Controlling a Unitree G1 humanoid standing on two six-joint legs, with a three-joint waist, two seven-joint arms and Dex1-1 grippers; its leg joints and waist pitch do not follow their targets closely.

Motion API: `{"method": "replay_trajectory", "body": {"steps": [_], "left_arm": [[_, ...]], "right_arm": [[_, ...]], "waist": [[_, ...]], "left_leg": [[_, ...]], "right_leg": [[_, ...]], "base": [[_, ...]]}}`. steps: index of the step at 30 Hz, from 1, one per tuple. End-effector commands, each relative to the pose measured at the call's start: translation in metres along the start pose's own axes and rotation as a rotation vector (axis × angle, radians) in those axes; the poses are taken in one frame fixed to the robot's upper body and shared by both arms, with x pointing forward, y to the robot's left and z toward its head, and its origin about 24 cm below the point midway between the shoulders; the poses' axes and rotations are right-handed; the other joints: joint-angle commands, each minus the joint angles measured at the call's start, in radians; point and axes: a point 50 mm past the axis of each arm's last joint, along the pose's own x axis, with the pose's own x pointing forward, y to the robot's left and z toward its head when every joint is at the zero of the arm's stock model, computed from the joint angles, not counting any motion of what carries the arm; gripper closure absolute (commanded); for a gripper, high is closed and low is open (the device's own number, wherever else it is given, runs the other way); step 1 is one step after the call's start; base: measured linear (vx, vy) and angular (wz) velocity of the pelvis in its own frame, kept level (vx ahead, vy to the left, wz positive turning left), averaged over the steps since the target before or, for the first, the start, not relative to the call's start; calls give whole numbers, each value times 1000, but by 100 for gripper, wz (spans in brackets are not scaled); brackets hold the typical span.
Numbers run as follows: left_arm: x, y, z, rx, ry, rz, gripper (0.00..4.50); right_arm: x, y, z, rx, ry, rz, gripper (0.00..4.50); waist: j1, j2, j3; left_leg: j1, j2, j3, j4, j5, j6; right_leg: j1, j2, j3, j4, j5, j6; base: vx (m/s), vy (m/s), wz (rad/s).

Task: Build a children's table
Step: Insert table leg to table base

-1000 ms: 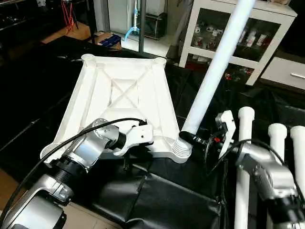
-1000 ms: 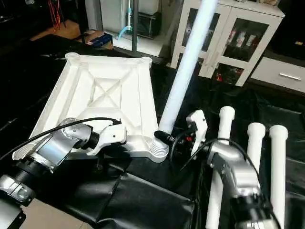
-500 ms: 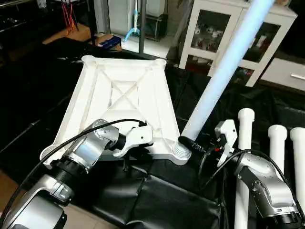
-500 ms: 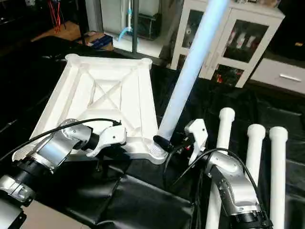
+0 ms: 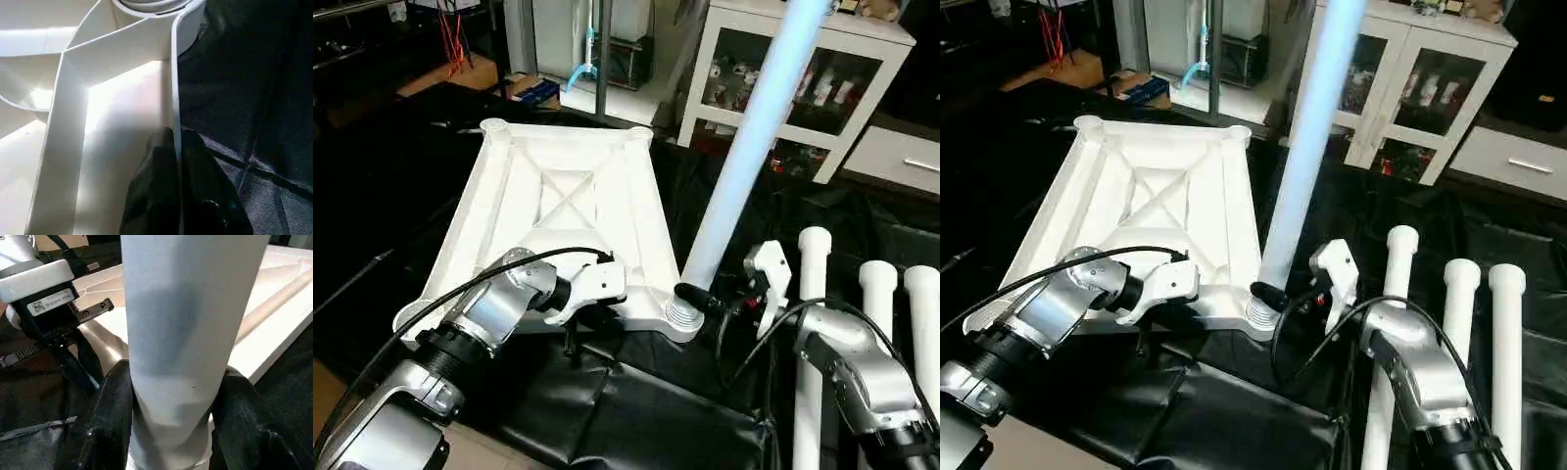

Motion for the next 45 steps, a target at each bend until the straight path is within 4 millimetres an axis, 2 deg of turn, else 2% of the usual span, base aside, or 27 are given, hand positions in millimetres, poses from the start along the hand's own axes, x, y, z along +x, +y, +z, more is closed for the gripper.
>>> {"method": "replay_trajectory", "body": {"steps": [1, 4, 7, 11, 14, 17, 19, 20, 21, 22, 23, 24, 26, 27, 29, 34, 36, 37, 38, 41, 45], "left_arm": [[-1, -1, 4, 25, -8, -17, 450], [-1, -2, 3, 27, -7, -19, 450], [-1, -1, 4, 30, -10, -16, 450], [-1, -1, 5, 33, -16, -16, 450], [-6, 1, 8, 38, -32, -12, 450], [-10, 6, 10, 41, -43, -2, 450], [-15, 10, 11, 45, -36, 12, 450], [-16, 11, 11, 45, -37, 13, 450], [-17, 12, 12, 41, -42, 18, 450], [-18, 14, 12, 40, -43, 23, 450], [-17, 14, 12, 39, -43, 24, 450], [-14, 16, 10, 33, -46, 35, 450], [-13, 16, 10, 55, -40, 57, 450], [-13, 16, 12, 51, -48, 55, 450], [-13, 15, 13, 38, -75, 65, 450], [-13, 16, 13, 41, -76, 80, 450], [-13, 17, 14, 30, -89, 95, 450], [-13, 17, 14, 28, -93, 99, 450], [-14, 20, 16, 14, -107, 126, 450], [-14, 22, 20, -17, -143, 156, 450], [-15, 22, 26, -50, -188, 156, 450]], "right_arm": [[-20, 4, -78, 202, 366, -57, 264], [-20, 7, -84, 154, 425, -31, 264], [-14, 8, -79, 123, 376, -52, 264], [-9, 9, -71, 139, 299, -71, 264], [-8, 7, -62, 126, 267, -72, 264], [-5, 3, -52, 96, 243, -68, 264], [-1, -3, -39, 69, 203, -87, 264], [-1, -4, -38, 68, 199, -87, 264], [0, -5, -34, 62, 183, -93, 264], [0, -7, -32, 55, 176, -97, 264], [1, -7, -32, 55, 176, -97, 264], [1, -10, -34, 49, 174, -107, 264], [-1, -10, -38, 37, 188, -123, 264], [-1, -11, -37, 33, 186, -123, 264], [1, -10, -35, 19, 161, -144, 264], [2, -12, -34, -12, 134, -196, 264], [3, -14, -35, -26, 109, -257, 264], [4, -14, -36, -30, 100, -279, 264], [5, -16, -38, -45, 83, -347, 264], [6, -18, -41, -56, 68, -429, 264], [10, -22, -45, -38, 70, -517, 264]], "waist": [[-5, 17, -26], [-9, 18, -25], [-15, 17, -24], [-22, 23, -22], [-25, 15, -21], [-24, 18, -21], [-25, 27, -22], [-26, 24, -23], [-27, 25, -21], [-28, 30, -22], [-27, 35, -20], [-27, 32, -19], [-23, 34, -15], [-23, 30, -15], [-21, 37, -14], [-23, 39, -12], [-23, 36, -12], [-23, 38, -14], [-25, 33, -16], [-25, 32, -20], [-24, 35, -21]], "left_leg": [[10, 61, -41, -89, -401, -11], [10, 62, -43, -92, -423, -18], [14, 60, -45, -92, -467, -23], [16, 60, -54, -93, -510, -29], [13, 60, -60, -94, -519, -29], [9, 60, -63, -96, -510, -29], [10, 59, -66, -96, -517, -33], [9, 60, -65, -96, -514, -33], [4, 62, -66, -100, -505, -32], [2, 61, -64, -100, -507, -34], [6, 61, -64, -100, -514, -35], [6, 60, -63, -99, -512, -32], [7, 61, -63, -97, -500, -24], [7, 61, -62, -97, -496, -22], [7, 63, -62, -100, -493, -25], [5, 63, -62, -103, -493, -30], [6, 63, -61, -102, -491, -30], [4, 63, -61, -103, -477, -31], [-1, 64, -60, -104, -456, -30], [-7, 64, -56, -104, -394, -28], [-6, 62, -46, -100, -341, -9]], "right_leg": [[16, -85, 45, -95, -510, -128], [14, -83, 43, -95, -511, -125], [9, -83, 42, -100, -543, -117], [6, -85, 36, -108, -590, -103], [7, -89, 32, -112, -628, -87], [8, -91, 32, -111, -638, -81], [9, -90, 30, -110, -635, -79], [10, -89, 30, -111, -624, -83], [14, -91, 30, -107, -598, -95], [15, -89, 30, -108, -577, -102], [14, -89, 30, -107, -566, -113], [13, -90, 30, -108, -567, -115], [13, -96, 32, -111, -600, -115], [13, -96, 32, -112, -607, -113], [12, -95, 33, -111, -603, -113], [13, -95, 34, -108, -581, -122], [13, -96, 36, -107, -579, -124], [13, -96, 37, -105, -564, -127], [17, -98, 38, -103, -540, -132], [23, -96, 41, -92, -459, -153], [26, -92, 44, -87, -386, -184]], "base": [[0, 0, 0], [0, 0, 0], [0, 0, 0], [0, 0, 0], [0, 0, 0], [0, 0, 0], [0, 0, 0], [0, 0, 0], [0, 0, 0], [0, 0, 0], [0, 0, 0], [0, 0, 0], [0, 0, 0], [0, 0, 0], [0, 0, 0], [0, 0, 0], [0, 0, 0], [0, 0, 0], [0, 0, 0], [0, 0, 0], [0, 0, 0]]}}
